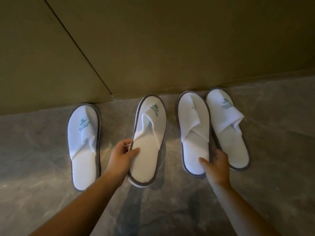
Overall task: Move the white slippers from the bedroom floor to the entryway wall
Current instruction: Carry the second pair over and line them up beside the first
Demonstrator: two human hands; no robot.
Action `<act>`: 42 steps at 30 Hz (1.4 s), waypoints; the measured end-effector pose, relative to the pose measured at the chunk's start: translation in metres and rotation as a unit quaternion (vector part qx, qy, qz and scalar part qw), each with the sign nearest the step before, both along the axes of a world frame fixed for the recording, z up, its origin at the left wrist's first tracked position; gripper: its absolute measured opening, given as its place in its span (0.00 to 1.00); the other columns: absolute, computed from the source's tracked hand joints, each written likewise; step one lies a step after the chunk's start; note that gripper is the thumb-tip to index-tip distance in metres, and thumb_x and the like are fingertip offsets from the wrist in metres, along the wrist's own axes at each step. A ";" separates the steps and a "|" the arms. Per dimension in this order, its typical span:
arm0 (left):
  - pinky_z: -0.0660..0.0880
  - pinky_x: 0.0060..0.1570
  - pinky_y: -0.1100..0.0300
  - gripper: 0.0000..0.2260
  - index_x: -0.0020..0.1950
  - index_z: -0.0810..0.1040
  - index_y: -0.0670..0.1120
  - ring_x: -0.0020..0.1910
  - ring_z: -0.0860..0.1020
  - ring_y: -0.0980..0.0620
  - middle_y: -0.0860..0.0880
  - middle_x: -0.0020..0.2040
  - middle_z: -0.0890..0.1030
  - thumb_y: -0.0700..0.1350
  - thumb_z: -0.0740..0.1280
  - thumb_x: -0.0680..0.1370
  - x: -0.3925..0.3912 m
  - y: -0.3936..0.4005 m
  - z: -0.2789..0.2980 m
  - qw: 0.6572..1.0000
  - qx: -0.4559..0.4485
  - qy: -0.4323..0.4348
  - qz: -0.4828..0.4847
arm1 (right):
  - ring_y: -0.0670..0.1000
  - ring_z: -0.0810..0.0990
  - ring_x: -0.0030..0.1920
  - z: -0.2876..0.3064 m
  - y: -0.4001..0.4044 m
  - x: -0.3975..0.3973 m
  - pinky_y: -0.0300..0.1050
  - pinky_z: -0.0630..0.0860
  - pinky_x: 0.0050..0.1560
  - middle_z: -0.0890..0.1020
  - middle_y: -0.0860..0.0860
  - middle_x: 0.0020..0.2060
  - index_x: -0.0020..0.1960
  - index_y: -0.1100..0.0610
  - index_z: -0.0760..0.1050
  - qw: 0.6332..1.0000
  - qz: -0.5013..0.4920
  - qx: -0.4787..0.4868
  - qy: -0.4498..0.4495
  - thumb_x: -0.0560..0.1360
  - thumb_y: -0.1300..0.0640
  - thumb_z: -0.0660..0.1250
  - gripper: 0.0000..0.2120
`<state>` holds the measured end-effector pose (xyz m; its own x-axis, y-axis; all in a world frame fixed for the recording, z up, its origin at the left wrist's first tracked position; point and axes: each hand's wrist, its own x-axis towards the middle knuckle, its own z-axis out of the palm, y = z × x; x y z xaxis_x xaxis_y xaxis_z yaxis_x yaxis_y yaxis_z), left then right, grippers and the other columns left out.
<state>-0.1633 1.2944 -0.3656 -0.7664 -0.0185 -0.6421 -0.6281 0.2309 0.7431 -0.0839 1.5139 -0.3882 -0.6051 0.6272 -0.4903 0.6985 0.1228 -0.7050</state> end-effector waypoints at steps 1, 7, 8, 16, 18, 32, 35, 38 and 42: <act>0.75 0.41 0.53 0.07 0.45 0.74 0.49 0.44 0.78 0.45 0.45 0.43 0.80 0.37 0.65 0.72 0.000 0.000 0.002 1.000 0.012 -0.003 0.009 | 0.61 0.72 0.62 0.007 -0.001 -0.001 0.58 0.69 0.65 0.75 0.62 0.61 0.62 0.64 0.68 0.998 0.020 0.051 -0.007 0.65 0.61 0.72 0.27; 0.78 0.32 0.62 0.08 0.48 0.74 0.46 0.35 0.81 0.53 0.46 0.40 0.81 0.36 0.64 0.72 0.015 0.001 0.004 0.995 0.098 -0.014 0.024 | 0.54 0.73 0.57 0.027 -0.044 -0.026 0.45 0.69 0.57 0.73 0.53 0.55 0.62 0.59 0.65 0.993 0.075 -0.095 -0.004 0.70 0.57 0.68 0.23; 0.78 0.34 0.60 0.08 0.49 0.74 0.45 0.37 0.81 0.52 0.45 0.42 0.81 0.35 0.64 0.72 0.017 0.001 0.002 0.994 0.109 -0.016 0.017 | 0.54 0.74 0.56 0.025 -0.054 -0.033 0.47 0.70 0.57 0.74 0.52 0.55 0.62 0.58 0.65 0.985 0.076 -0.152 -0.006 0.71 0.55 0.67 0.22; 0.76 0.43 0.68 0.16 0.58 0.72 0.42 0.45 0.77 0.56 0.51 0.45 0.78 0.41 0.68 0.71 0.010 -0.038 0.007 0.996 0.016 0.035 -0.083 | 0.52 0.79 0.47 0.007 -0.088 -0.066 0.51 0.79 0.48 0.78 0.52 0.54 0.63 0.49 0.62 0.978 0.117 -0.171 0.012 0.68 0.55 0.70 0.27; 0.72 0.50 0.66 0.16 0.58 0.71 0.48 0.51 0.74 0.57 0.54 0.54 0.75 0.44 0.68 0.71 0.008 -0.059 0.004 0.990 -0.088 0.074 -0.085 | 0.48 0.77 0.44 -0.001 -0.101 -0.069 0.42 0.76 0.42 0.76 0.50 0.51 0.63 0.49 0.62 0.978 0.130 -0.164 0.019 0.69 0.56 0.69 0.26; 0.51 0.72 0.42 0.48 0.72 0.41 0.51 0.74 0.46 0.41 0.46 0.76 0.43 0.55 0.72 0.65 0.009 -0.145 -0.055 0.914 -0.334 0.039 -0.228 | 0.61 0.64 0.67 -0.030 -0.163 -0.064 0.58 0.63 0.67 0.65 0.61 0.68 0.69 0.59 0.58 0.963 0.231 0.130 -0.042 0.65 0.54 0.72 0.38; 0.49 0.71 0.41 0.50 0.71 0.38 0.53 0.74 0.43 0.40 0.47 0.75 0.39 0.60 0.71 0.64 0.012 -0.145 -0.069 0.895 -0.366 0.047 -0.250 | 0.62 0.58 0.70 -0.030 -0.182 -0.053 0.58 0.62 0.68 0.57 0.61 0.71 0.71 0.55 0.51 0.936 0.300 0.150 -0.107 0.62 0.48 0.74 0.46; 0.49 0.71 0.40 0.49 0.71 0.38 0.55 0.74 0.42 0.40 0.49 0.75 0.38 0.61 0.70 0.63 0.016 -0.146 -0.077 0.886 -0.386 0.055 -0.250 | 0.61 0.50 0.72 -0.035 -0.198 -0.042 0.57 0.58 0.71 0.45 0.60 0.74 0.72 0.52 0.40 0.909 0.353 0.165 -0.148 0.62 0.41 0.71 0.53; 0.49 0.71 0.40 0.48 0.70 0.38 0.56 0.74 0.41 0.41 0.50 0.75 0.37 0.62 0.69 0.64 0.017 -0.148 -0.081 0.885 -0.388 0.060 -0.252 | 0.62 0.44 0.73 -0.043 -0.205 -0.039 0.57 0.52 0.72 0.39 0.59 0.74 0.71 0.51 0.34 0.894 0.373 0.194 -0.153 0.62 0.38 0.70 0.55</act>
